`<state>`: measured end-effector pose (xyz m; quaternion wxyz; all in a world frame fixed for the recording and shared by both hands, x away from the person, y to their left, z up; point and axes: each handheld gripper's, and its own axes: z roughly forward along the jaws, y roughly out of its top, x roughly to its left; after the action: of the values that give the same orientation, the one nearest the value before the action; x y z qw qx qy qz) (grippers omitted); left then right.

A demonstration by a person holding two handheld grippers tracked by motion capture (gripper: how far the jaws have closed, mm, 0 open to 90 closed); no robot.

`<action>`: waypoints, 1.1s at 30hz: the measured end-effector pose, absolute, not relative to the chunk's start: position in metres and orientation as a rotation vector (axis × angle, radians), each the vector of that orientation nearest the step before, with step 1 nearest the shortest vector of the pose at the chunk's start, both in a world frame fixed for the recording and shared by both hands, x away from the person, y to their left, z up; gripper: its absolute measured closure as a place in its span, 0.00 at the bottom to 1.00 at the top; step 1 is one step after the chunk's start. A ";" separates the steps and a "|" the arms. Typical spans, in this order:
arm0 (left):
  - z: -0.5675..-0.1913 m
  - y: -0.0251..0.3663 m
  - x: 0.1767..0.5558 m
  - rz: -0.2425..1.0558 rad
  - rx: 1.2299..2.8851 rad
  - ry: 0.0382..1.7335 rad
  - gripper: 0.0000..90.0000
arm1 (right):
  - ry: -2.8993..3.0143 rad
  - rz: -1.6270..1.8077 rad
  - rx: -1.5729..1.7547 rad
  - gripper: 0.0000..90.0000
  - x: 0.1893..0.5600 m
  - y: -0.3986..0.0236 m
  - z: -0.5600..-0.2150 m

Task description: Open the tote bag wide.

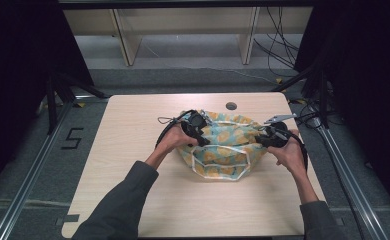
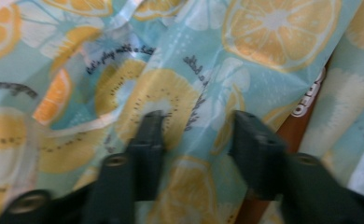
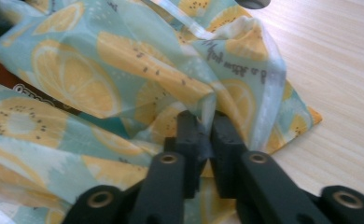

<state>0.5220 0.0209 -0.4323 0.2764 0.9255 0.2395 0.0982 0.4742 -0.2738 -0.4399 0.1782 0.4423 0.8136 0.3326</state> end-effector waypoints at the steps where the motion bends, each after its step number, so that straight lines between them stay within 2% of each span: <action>1: -0.430 0.021 0.523 0.267 2.461 0.663 0.82 | 2.317 0.931 1.241 0.84 0.473 -0.275 -0.435; 3: -0.427 0.022 0.524 0.270 2.445 0.668 0.93 | 2.319 0.926 1.262 0.82 0.470 -0.274 -0.432; 4: -0.424 0.021 0.526 0.285 2.437 0.669 0.93 | 2.312 0.933 1.267 0.79 0.466 -0.273 -0.425; 5: -0.417 0.022 0.530 0.320 2.411 0.686 0.98 | 2.276 0.980 1.229 0.76 0.457 -0.273 -0.411; 10: -0.406 0.016 0.542 0.338 2.337 0.740 0.99 | 2.279 1.174 1.087 0.79 0.434 -0.260 -0.379; 14: -0.406 0.009 0.552 0.333 2.341 0.762 0.99 | 2.380 1.267 1.034 0.79 0.431 -0.235 -0.382; 17: -0.408 0.006 0.564 0.301 2.334 0.793 0.99 | 2.465 1.247 0.956 0.66 0.438 -0.200 -0.395; 20: -0.409 0.007 0.569 0.284 2.335 0.812 0.99 | 2.553 1.211 0.952 0.63 0.449 -0.186 -0.410; 21: -0.409 0.007 0.569 0.284 2.335 0.812 0.99 | 2.589 1.179 0.950 0.68 0.450 -0.182 -0.415; 23: -0.410 0.009 0.574 0.264 2.323 0.831 0.99 | 2.621 1.121 0.897 0.91 0.448 -0.177 -0.425; 24: -0.411 0.010 0.577 0.262 2.317 0.844 0.99 | 2.621 1.121 0.897 0.91 0.448 -0.177 -0.425; 25: -0.412 0.012 0.586 0.271 2.302 0.884 0.99 | 2.646 1.066 0.851 0.99 0.441 -0.172 -0.433; 33: -0.419 0.025 0.614 0.309 2.237 1.036 0.99 | 2.878 0.943 0.724 1.00 0.396 -0.163 -0.463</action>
<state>0.6144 0.0250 -0.4192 0.3228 0.8522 0.3946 0.1178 0.3958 -0.1628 -0.4627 0.0139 0.2325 0.9241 0.3029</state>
